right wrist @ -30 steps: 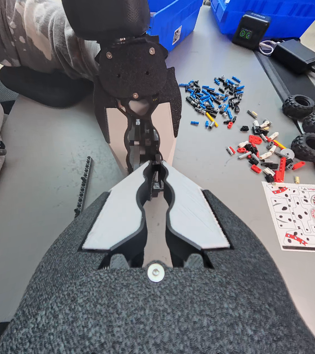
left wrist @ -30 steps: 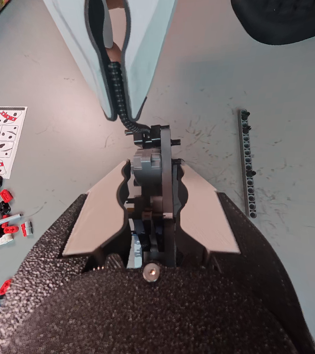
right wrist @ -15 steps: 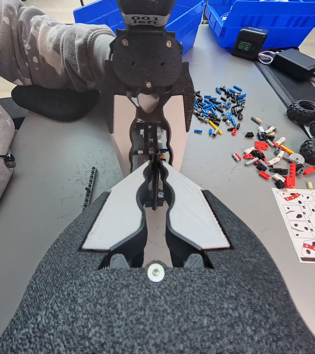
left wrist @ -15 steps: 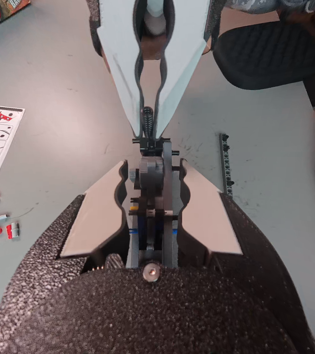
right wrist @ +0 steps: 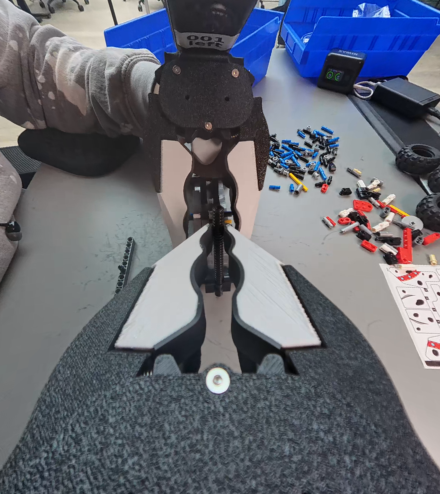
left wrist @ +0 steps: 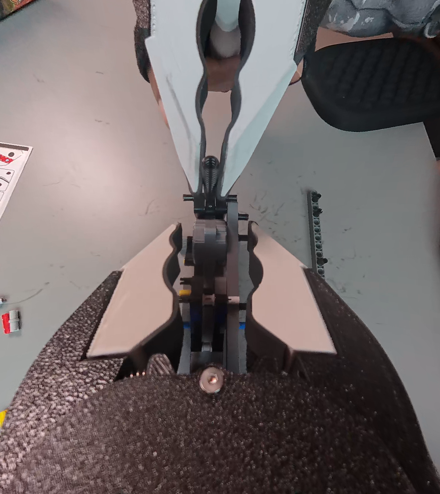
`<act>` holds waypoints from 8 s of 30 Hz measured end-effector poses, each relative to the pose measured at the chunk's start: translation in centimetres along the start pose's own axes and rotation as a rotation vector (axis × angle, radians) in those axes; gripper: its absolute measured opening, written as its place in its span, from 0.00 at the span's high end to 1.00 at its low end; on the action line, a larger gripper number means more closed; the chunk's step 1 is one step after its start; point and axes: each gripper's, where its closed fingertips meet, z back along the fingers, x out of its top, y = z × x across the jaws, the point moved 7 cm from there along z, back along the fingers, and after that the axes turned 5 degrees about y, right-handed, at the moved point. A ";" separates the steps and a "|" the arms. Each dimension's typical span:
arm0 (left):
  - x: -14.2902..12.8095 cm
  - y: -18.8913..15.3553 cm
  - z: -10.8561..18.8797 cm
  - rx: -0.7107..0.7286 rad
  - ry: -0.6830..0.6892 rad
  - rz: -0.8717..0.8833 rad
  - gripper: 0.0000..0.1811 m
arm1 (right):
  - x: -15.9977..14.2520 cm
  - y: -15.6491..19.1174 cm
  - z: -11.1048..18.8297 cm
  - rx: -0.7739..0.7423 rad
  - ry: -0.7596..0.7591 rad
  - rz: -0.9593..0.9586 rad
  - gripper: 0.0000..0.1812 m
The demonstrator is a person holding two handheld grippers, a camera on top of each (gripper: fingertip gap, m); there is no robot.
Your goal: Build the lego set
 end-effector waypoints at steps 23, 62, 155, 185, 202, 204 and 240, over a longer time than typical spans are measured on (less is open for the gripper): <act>-9.0 -0.7 8.8 0.190 0.133 0.173 0.56 | -4.0 0.6 4.5 -0.093 0.009 -0.119 0.83; -5.0 -1.0 2.9 0.164 0.003 0.034 0.73 | -3.7 6.3 -1.1 -0.320 0.054 -0.001 0.95; -6.9 -2.3 7.8 0.059 0.069 0.103 0.61 | 0.6 3.7 6.3 -0.135 0.063 0.098 0.80; -10.2 -3.7 5.1 0.288 0.122 0.173 0.65 | -4.9 10.6 -3.1 -0.132 0.496 0.046 0.85; -10.1 -4.3 4.7 0.376 0.097 0.260 0.65 | -5.9 9.8 -3.0 -0.054 0.449 -0.020 0.91; -10.0 -4.4 4.6 0.389 0.096 0.272 0.65 | -5.9 9.8 -3.0 -0.052 0.445 -0.023 0.91; -8.3 -5.2 3.3 0.484 0.203 0.314 0.65 | -6.9 7.6 -1.6 -0.192 0.374 -0.042 0.93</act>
